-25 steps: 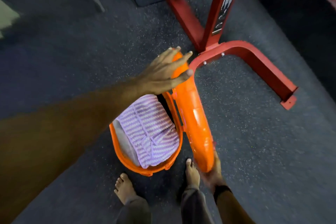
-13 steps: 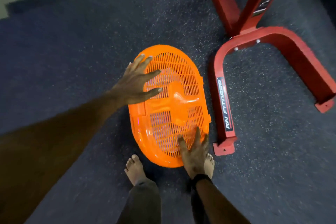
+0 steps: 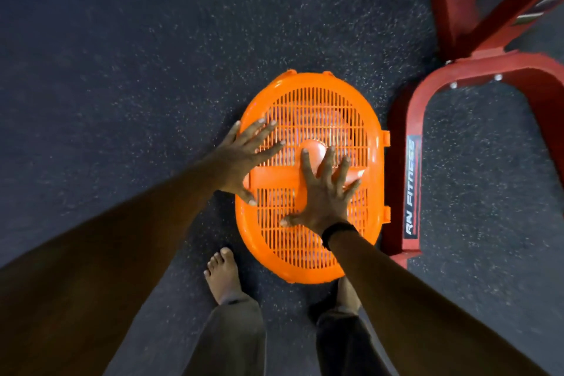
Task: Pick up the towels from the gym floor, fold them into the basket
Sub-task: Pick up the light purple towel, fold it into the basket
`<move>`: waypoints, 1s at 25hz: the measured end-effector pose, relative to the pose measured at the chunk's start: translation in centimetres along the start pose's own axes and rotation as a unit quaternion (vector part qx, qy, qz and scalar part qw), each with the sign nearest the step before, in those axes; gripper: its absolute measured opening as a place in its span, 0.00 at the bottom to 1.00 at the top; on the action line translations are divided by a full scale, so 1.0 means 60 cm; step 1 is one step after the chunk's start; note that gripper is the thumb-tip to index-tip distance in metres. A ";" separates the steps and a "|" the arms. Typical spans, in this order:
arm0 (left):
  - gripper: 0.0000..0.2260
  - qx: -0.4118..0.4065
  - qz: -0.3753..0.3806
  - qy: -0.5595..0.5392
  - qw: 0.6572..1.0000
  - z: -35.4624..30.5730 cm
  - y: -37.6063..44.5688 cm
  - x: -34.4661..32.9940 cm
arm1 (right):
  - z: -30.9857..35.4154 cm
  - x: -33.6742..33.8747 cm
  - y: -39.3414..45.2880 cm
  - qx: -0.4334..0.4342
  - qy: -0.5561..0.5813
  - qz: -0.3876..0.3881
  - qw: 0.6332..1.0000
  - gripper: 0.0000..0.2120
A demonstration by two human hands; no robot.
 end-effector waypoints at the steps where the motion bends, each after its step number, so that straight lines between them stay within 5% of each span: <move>1: 0.17 0.011 0.003 -0.005 1.000 0.004 0.003 -0.007 | 0.001 0.000 -0.001 -0.001 -0.016 -0.001 1.000 0.70; 8: 0.15 -0.022 0.074 0.021 0.997 0.017 -0.010 -0.020 | -0.003 -0.011 0.005 -0.005 -0.010 -0.002 1.000 0.72; 12: 0.17 -0.031 0.083 -0.058 0.994 -0.311 0.019 0.195 | 0.002 -0.005 0.009 0.000 -0.013 -0.015 1.000 0.71; 14: 0.21 -0.022 0.183 -0.138 0.973 -0.411 -0.025 0.265 | 0.001 -0.005 0.006 0.001 -0.021 -0.019 1.000 0.71; 17: 0.24 0.027 0.102 -0.134 0.985 -0.429 -0.060 0.297 | 0.001 -0.005 0.001 0.000 -0.026 -0.023 0.999 0.70; 21: 0.15 -0.028 0.021 -0.045 0.998 -0.452 -0.116 0.292 | 0.001 -0.015 0.005 -0.003 -0.028 -0.028 0.999 0.71; 25: 0.24 -0.055 0.048 -0.028 0.997 -0.459 -0.123 0.274 | 0.002 -0.026 0.009 -0.010 -0.029 -0.039 0.999 0.71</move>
Point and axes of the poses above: each hand's wrist, its own y-axis towards the middle knuckle, its own x-axis out of the back of the hand, z = x × y, the point moved 2 cm from there along y, towards the middle knuckle, and after that the axes turned 11 degrees about -z, right-handed, at the moved point
